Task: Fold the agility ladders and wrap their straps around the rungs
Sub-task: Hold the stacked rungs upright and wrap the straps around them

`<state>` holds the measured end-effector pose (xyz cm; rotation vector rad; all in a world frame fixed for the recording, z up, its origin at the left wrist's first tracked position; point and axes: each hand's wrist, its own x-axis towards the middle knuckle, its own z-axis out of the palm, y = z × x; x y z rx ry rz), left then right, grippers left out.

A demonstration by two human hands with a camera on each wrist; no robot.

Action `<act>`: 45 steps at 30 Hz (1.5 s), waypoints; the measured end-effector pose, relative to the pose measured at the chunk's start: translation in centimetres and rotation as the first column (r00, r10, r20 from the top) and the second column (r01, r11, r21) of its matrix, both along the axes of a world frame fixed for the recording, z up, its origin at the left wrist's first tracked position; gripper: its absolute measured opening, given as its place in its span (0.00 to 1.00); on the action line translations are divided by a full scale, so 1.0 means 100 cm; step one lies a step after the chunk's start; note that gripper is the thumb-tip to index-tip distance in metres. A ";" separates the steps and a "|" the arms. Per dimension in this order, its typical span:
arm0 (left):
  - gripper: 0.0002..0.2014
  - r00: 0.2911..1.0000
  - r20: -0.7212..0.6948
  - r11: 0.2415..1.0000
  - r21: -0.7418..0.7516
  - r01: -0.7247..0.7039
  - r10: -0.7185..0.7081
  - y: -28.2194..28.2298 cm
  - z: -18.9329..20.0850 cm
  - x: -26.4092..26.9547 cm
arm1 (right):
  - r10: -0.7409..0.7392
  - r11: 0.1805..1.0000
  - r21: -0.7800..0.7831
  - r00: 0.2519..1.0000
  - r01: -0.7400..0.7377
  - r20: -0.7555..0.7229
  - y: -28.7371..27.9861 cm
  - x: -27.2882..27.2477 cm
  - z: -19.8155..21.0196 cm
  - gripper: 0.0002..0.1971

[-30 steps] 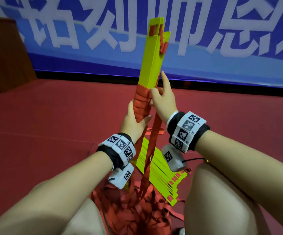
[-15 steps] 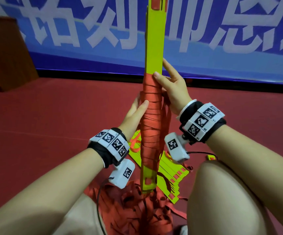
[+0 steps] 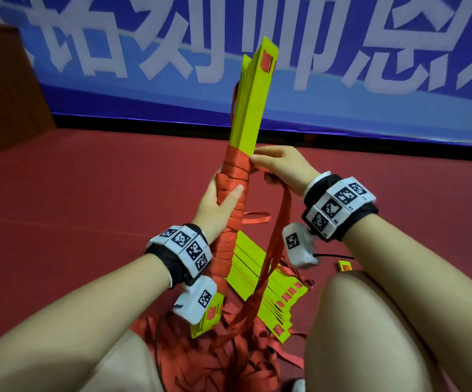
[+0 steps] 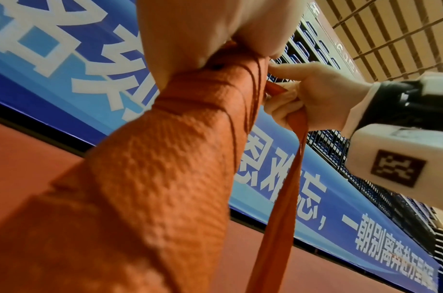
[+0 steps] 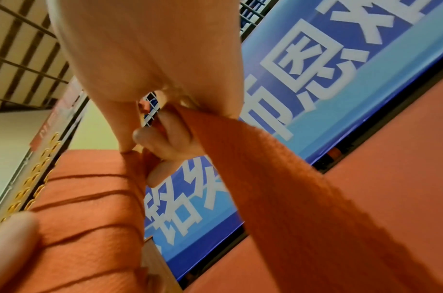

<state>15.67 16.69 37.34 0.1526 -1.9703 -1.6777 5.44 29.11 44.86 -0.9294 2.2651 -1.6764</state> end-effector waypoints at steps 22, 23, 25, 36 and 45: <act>0.24 0.996 0.058 0.984 -0.165 0.071 -0.062 0.002 0.011 0.017 | -0.043 0.994 -0.099 0.992 0.055 0.118 0.018 -0.001 0.001 0.08; 0.25 0.995 0.065 0.982 -0.174 0.080 -0.070 0.002 0.010 0.018 | -0.037 0.993 -0.104 0.991 0.051 0.129 0.019 -0.001 0.001 0.08; 0.25 0.994 0.071 0.981 -0.173 0.092 -0.081 0.003 0.010 0.018 | -0.032 0.994 -0.101 0.989 0.046 0.141 0.020 0.001 0.001 0.08; 0.24 0.998 -0.026 0.986 -0.162 0.044 -0.049 0.006 0.014 0.018 | -0.184 0.965 0.181 0.982 0.190 -0.051 0.031 -0.006 0.001 0.04; 0.25 0.999 -0.037 0.989 -0.149 0.004 -0.009 0.004 0.015 0.021 | -0.116 0.992 0.038 0.992 0.117 -0.040 0.025 -0.008 -0.003 0.10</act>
